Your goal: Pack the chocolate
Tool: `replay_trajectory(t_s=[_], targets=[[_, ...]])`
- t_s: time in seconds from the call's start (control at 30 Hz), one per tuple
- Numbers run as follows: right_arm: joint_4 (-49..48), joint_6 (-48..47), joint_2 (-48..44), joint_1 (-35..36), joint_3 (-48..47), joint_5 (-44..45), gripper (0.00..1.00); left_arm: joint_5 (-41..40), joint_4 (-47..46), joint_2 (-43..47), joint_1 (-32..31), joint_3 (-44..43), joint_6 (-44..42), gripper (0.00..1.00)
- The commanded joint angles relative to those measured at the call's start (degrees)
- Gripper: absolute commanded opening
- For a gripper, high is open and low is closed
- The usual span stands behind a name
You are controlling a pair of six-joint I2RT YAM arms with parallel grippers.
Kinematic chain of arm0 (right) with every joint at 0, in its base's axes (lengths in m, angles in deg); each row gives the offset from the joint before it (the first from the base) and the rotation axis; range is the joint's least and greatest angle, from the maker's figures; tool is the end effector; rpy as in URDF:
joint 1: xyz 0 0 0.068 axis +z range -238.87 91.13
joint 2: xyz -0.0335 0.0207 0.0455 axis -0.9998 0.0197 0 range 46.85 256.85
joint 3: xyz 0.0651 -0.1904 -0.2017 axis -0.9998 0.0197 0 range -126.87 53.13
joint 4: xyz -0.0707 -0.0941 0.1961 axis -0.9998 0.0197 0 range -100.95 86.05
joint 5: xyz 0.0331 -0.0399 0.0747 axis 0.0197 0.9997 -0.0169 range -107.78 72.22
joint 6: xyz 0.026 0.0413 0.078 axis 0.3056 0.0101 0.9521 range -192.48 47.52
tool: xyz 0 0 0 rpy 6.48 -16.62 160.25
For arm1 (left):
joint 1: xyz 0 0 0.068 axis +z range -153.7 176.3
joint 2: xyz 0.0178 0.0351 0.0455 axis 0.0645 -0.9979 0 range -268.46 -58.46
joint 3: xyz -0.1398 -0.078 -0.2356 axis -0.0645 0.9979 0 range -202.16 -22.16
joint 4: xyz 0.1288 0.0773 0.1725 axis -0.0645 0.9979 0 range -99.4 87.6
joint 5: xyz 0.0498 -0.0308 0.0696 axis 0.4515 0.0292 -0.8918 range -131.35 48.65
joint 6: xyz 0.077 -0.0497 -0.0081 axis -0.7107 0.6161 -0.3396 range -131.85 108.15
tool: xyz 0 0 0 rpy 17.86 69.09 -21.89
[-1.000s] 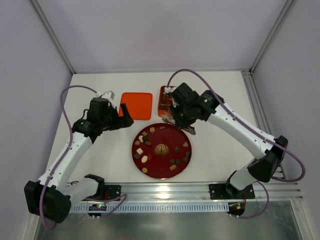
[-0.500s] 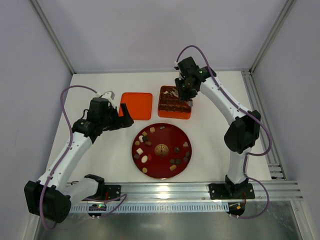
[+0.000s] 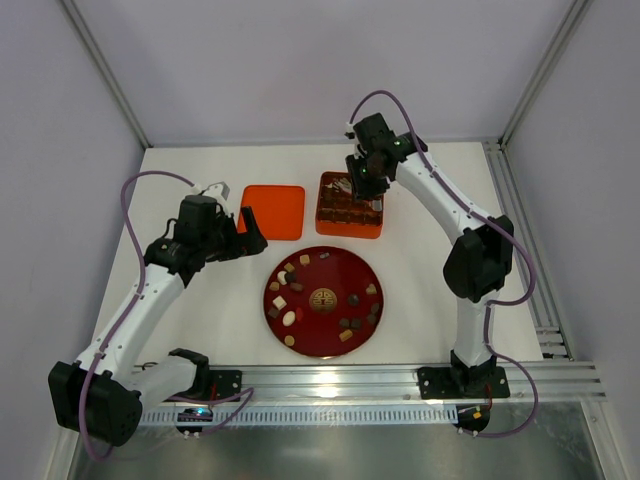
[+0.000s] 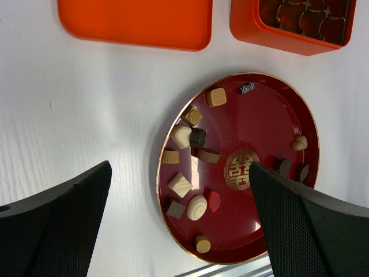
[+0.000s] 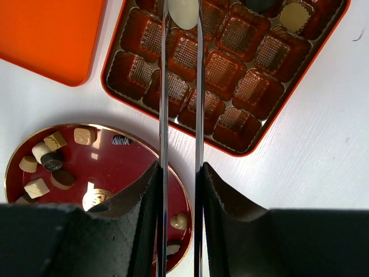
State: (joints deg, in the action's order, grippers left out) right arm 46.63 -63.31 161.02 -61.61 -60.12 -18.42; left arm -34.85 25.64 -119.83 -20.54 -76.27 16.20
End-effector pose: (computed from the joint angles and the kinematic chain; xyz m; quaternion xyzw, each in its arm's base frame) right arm 0.3780 0.1959 0.2888 -0.1528 0.9502 0.0899 0.2562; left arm 0.2065 -0.0723 0.2840 -0.0663 0.9110 -0.2020 0.3534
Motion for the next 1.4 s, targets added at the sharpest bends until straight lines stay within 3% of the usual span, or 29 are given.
replay_trajectory(t_s=[0.0, 1.37], targets=[[-3.3, 0.1, -1.0, 0.2, 0.7, -0.3, 0.33, 0.3, -0.4, 0.2, 0.3, -1.4, -0.3, 1.0], [-3.2, -0.3, -3.1, -1.3, 1.5, 1.9, 0.43, 0.3, -0.4, 0.1, 0.2, -1.4, -0.3, 1.0]])
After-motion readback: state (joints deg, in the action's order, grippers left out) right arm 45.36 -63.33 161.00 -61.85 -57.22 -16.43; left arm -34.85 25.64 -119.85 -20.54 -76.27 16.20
